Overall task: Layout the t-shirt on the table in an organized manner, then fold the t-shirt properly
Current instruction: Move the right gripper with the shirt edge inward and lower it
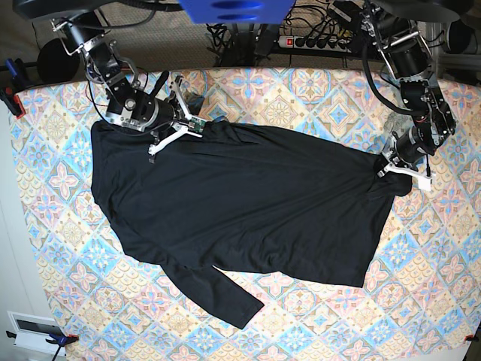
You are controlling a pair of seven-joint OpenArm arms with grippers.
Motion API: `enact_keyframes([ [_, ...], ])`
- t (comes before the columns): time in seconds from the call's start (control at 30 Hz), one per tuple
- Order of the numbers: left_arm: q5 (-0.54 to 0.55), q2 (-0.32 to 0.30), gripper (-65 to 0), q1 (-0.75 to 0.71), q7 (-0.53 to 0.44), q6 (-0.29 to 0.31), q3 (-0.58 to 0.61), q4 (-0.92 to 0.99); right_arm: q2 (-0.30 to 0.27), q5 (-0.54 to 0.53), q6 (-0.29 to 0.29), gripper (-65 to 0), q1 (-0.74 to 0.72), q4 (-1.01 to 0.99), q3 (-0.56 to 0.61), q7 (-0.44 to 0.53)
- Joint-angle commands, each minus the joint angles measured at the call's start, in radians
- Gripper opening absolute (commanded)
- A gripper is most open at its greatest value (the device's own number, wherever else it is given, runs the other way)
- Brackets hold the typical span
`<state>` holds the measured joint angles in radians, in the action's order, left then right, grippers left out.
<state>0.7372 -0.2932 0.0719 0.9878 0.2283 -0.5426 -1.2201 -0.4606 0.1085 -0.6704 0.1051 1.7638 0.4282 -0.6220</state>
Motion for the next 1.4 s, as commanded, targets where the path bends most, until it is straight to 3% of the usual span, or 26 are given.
enact_keyframes([
  [0.0,-0.001,-0.010,-65.0,0.010,0.007,0.000,-0.001,-0.013,-0.011,-0.003,0.002,-65.0,-0.011,0.034,-0.010,0.011],
  [0.4,-0.001,-0.010,-65.0,0.004,0.006,0.000,-0.001,-0.013,-0.011,-0.040,0.002,-65.0,-0.015,0.152,-0.058,0.011],
  [0.63,-0.001,-0.010,-65.0,0.004,0.006,0.000,-0.001,-0.011,-0.011,-0.148,0.002,-65.0,-0.123,0.044,-0.147,0.009],
  [1.07,-0.001,-0.010,-65.0,0.004,0.006,0.000,-0.001,-0.011,-0.011,-0.146,0.002,-64.5,-0.269,-0.189,-0.145,0.006],
  [1.3,-0.001,-0.010,-65.0,0.004,0.007,0.000,-0.001,-0.011,-0.011,-0.145,0.010,-49.7,-0.265,-0.232,-0.147,0.007],
  [1.37,-0.001,-0.010,-65.0,0.004,0.007,0.000,-0.001,-0.011,-0.011,-0.145,0.048,-45.9,-0.264,-0.199,-0.148,0.007],
])
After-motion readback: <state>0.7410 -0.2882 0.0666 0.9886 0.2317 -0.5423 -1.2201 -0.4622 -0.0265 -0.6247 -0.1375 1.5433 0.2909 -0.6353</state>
